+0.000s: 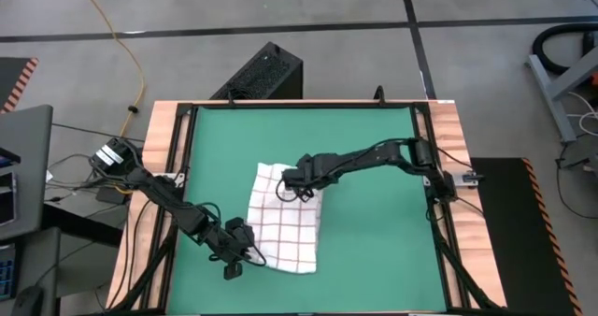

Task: Roll towel into tight, uniform cylinder
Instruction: Roll the white patterned towel

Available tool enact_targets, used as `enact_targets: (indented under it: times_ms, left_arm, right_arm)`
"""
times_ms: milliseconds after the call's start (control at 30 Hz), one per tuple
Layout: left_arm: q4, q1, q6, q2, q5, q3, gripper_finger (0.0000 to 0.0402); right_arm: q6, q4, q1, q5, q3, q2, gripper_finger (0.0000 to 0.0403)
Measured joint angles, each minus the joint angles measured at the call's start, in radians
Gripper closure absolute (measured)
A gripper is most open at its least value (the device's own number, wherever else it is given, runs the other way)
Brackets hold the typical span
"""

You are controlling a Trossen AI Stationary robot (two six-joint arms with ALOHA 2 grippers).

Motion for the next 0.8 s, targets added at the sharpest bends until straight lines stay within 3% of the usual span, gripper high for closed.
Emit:
enact_targets:
  times_ms: [433, 667, 800]
  left_arm:
    - [-0.004, 0.001, 0.013, -0.015, 0.006, 0.000, 0.0384]
    - [-0.006, -0.002, 0.050, -0.182, -0.045, 0.005, 0.0384]
    - [-0.028, -0.002, 0.112, -0.268, 0.016, 0.009, 0.0380]
  right_arm:
    - [0.058, 0.006, 0.029, -0.026, -0.128, 0.010, 0.0397]
    - [0.070, 0.130, 0.023, -0.078, -0.214, 0.004, 0.0396]
    - [0.077, 0.138, 0.025, -0.070, -0.214, 0.005, 0.0395]
